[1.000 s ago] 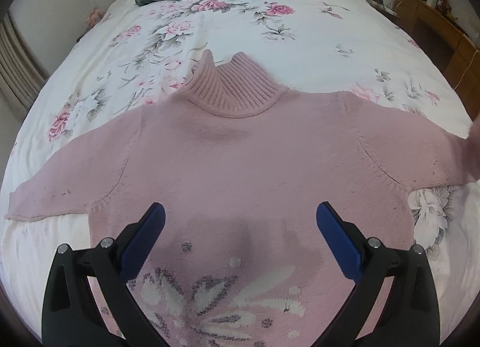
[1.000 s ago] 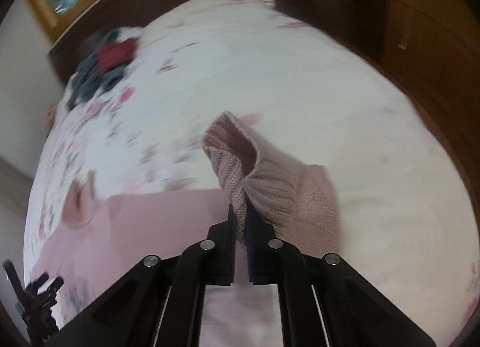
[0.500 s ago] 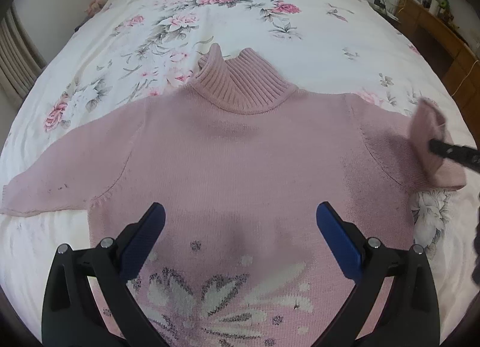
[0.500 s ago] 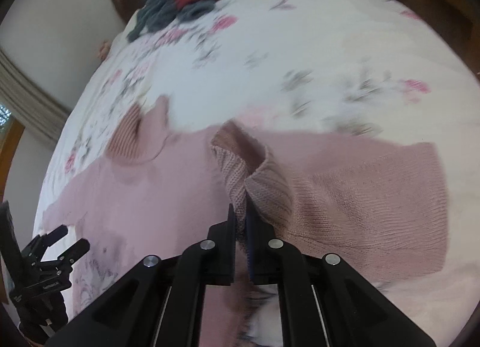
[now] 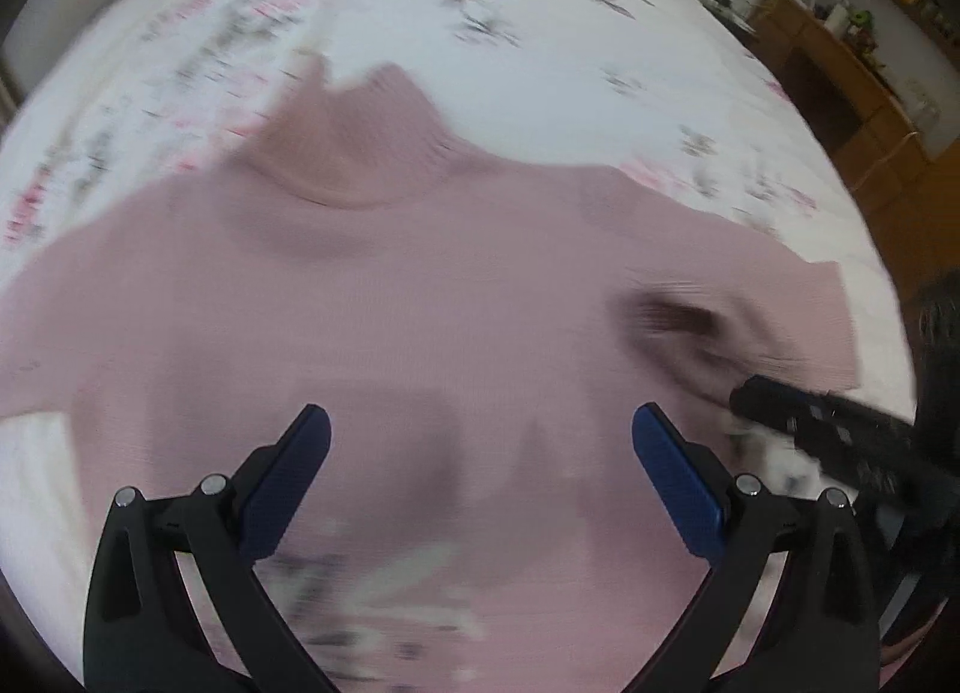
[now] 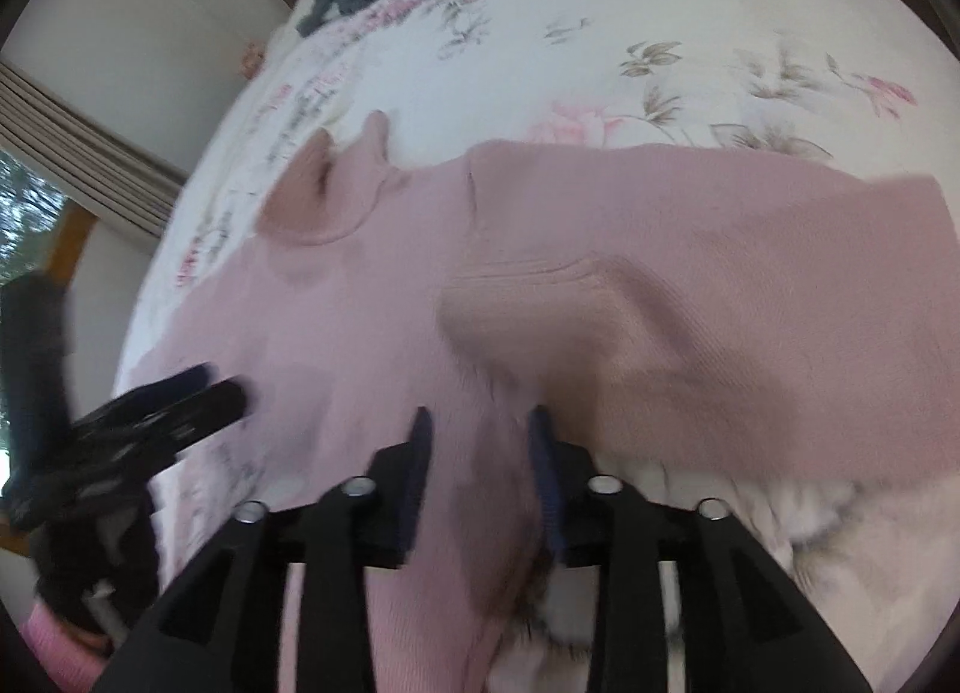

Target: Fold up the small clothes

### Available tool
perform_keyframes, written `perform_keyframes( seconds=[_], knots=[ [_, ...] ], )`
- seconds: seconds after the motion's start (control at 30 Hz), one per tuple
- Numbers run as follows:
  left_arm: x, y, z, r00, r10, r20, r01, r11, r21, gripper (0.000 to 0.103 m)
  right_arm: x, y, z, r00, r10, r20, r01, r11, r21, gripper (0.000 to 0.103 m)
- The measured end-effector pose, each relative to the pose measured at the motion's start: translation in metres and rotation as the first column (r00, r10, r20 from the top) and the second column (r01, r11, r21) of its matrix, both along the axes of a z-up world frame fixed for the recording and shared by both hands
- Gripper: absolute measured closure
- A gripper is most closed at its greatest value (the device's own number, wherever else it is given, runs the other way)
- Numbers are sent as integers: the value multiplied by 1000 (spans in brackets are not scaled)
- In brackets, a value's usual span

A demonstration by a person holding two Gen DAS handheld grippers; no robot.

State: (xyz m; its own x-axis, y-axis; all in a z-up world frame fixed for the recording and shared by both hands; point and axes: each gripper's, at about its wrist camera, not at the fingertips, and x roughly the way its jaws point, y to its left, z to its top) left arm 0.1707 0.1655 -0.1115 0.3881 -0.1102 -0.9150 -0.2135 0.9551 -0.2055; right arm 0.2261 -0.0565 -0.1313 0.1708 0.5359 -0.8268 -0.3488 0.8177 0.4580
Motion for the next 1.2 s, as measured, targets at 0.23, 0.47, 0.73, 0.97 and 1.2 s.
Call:
perform_keyframes(
  seconds=[0.23, 0.47, 0.73, 0.97, 1.2],
  knots=[
    [38, -44, -33, 996, -42, -77, 25, 978, -207, 4, -32, -74, 14, 993, -106, 47, 108, 993, -43, 65],
    [66, -66, -67, 985, -31, -171, -39, 919, -392, 64, -44, -119, 15, 980, -187, 72, 193, 978, -77, 65],
    [64, -76, -32, 1000, -15, -25, 5, 939, -344, 98, -46, -132, 6, 972, -227, 63, 232, 968, -92, 65],
    [41, -33, 12, 995, 37, 91, -14, 968, -249, 98, -38, -134, 13, 965, -254, 69, 259, 963, -76, 65],
    [11, 48, 37, 984, 127, 129, -104, 980, -172, 99, -20, -116, 14, 967, -253, 43, 254, 967, -34, 62]
  ],
)
